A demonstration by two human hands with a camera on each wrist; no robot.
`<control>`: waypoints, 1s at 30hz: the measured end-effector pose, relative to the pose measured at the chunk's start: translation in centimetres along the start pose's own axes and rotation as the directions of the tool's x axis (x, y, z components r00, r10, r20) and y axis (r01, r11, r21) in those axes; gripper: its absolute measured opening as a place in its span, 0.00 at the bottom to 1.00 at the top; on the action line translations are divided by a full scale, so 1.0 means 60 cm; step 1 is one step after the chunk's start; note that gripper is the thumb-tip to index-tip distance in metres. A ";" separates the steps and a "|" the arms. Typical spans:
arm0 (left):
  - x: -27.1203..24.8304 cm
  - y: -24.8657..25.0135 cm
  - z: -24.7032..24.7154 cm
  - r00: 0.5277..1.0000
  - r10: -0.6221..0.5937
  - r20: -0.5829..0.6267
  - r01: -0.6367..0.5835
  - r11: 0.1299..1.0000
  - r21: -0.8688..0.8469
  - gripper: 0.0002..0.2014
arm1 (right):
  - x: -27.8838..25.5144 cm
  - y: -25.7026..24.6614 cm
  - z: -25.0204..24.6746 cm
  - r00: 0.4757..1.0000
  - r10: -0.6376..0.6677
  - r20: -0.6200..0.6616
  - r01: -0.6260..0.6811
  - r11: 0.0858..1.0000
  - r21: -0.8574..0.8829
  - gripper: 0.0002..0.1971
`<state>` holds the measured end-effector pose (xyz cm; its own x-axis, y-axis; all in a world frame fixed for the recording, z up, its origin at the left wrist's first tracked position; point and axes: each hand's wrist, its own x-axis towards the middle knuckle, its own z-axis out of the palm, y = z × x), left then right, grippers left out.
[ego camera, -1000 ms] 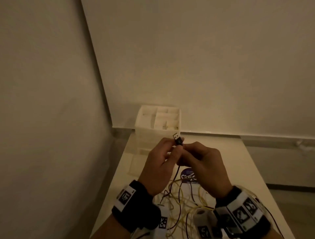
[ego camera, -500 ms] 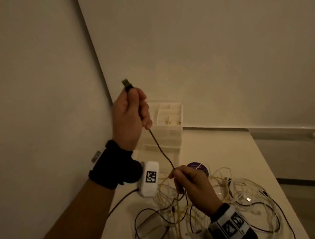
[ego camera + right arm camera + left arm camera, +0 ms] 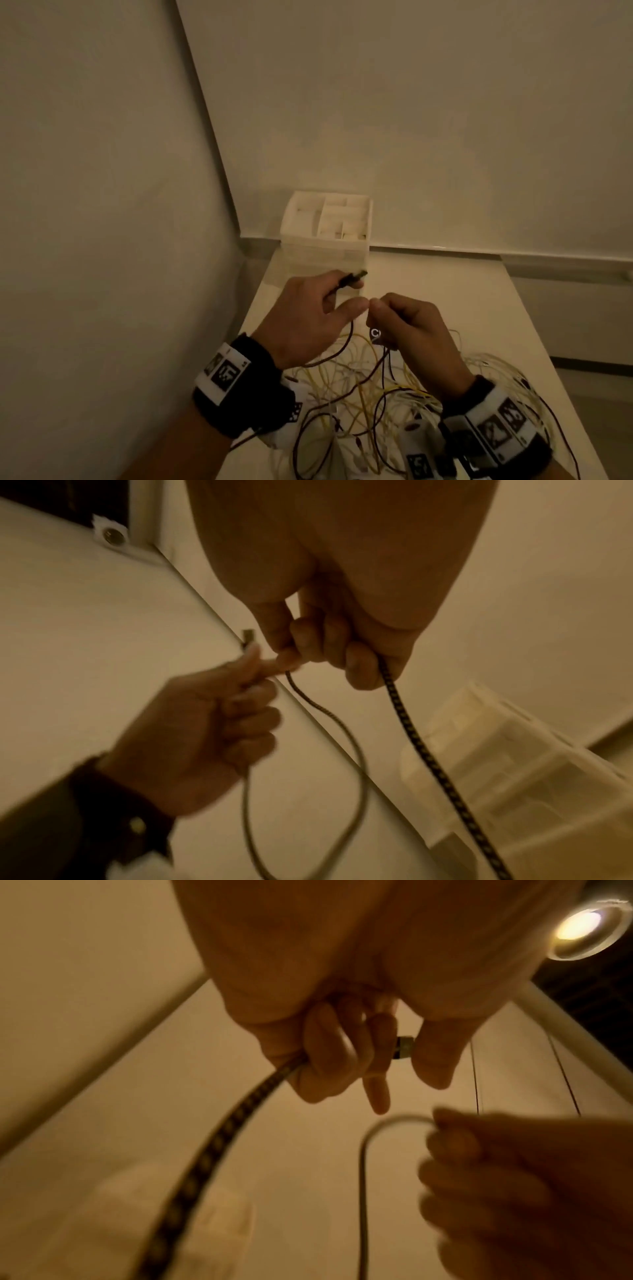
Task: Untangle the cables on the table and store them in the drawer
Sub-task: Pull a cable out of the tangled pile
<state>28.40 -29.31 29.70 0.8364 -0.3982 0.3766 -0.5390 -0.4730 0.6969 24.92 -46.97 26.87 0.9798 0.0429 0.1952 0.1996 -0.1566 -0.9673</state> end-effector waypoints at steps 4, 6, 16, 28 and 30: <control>0.004 0.007 0.044 0.997 0.057 -0.060 -0.064 0.988 -0.139 0.11 | 0.007 -0.030 -0.019 1.000 0.000 -0.029 0.002 0.998 0.060 0.18; 0.016 0.018 0.040 0.986 0.077 -0.145 -0.099 0.984 -0.151 0.12 | 0.004 -0.032 -0.031 0.999 0.008 -0.032 -0.005 0.996 0.093 0.19; 0.144 0.005 -0.124 0.766 -0.089 -0.637 -0.122 0.952 -0.280 0.15 | -0.046 0.068 -0.057 0.994 0.083 -0.076 -0.073 0.990 0.120 0.18; 0.031 0.040 -0.025 0.930 0.251 -0.268 -0.236 0.968 0.089 0.17 | -0.023 0.032 -0.052 0.990 0.096 -0.101 -0.078 0.983 0.168 0.18; 0.027 0.042 0.000 0.942 0.315 -0.118 -0.301 0.946 0.120 0.16 | -0.021 0.008 -0.047 0.997 0.044 -0.056 -0.029 0.968 0.248 0.21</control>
<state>28.39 -31.11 32.06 0.6295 -0.4315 0.6462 -0.7739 -0.4219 0.4722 23.82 -49.90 26.65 0.9868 -0.0197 0.1610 0.1622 0.0922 -0.9824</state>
